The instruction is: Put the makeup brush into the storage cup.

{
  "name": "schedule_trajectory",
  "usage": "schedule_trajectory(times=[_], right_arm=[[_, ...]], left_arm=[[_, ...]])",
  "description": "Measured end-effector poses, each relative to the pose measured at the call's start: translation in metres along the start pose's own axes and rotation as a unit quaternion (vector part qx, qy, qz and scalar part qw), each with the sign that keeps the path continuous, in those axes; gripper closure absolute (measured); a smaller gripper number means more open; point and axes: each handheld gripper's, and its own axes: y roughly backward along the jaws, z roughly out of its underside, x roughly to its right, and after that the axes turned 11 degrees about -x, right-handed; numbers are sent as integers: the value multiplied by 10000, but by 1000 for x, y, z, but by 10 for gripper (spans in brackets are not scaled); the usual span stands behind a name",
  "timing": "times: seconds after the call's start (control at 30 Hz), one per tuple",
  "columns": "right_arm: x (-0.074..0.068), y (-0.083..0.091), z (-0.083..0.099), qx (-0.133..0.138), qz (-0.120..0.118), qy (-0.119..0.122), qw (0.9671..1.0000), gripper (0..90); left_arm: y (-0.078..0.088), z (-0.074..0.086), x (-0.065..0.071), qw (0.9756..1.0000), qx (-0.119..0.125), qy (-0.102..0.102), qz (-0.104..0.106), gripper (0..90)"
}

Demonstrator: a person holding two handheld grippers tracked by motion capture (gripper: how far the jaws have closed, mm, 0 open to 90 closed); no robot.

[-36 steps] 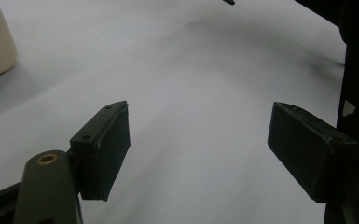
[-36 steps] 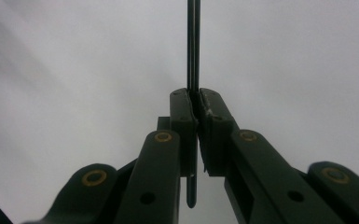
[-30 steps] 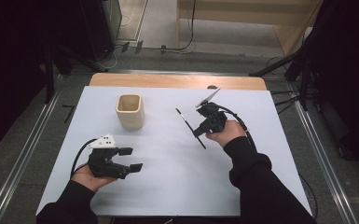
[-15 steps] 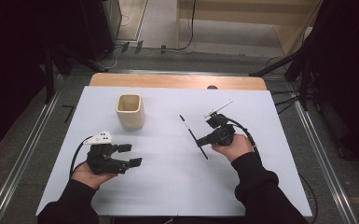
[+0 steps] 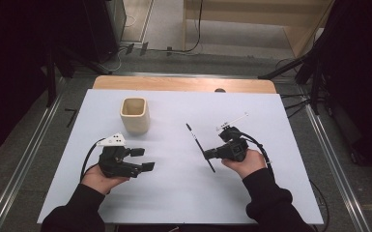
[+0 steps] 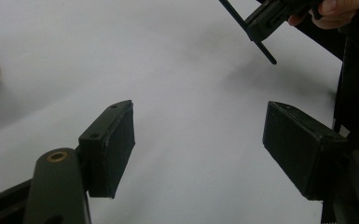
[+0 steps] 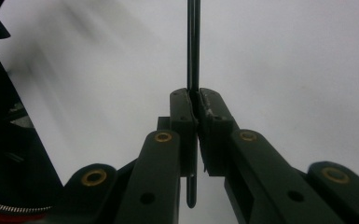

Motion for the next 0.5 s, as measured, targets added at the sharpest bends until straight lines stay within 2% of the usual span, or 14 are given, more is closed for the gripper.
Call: schedule_trajectory(times=[0.27, 0.37, 0.5], right_arm=[[-3, -3, 13, 244, -84, -41, 9997, 872], [-4, -4, 17, 281, -200, -17, 9994, 872], [-7, -5, 20, 353, -214, -26, 9991, 871]], left_arm=[[-3, -5, 3, 10000, -29, 3, 87, 253], [-5, -7, 4, 10000, -85, -21, 37, 253], [-9, -11, 6, 9999, -119, -52, 56, 253]])
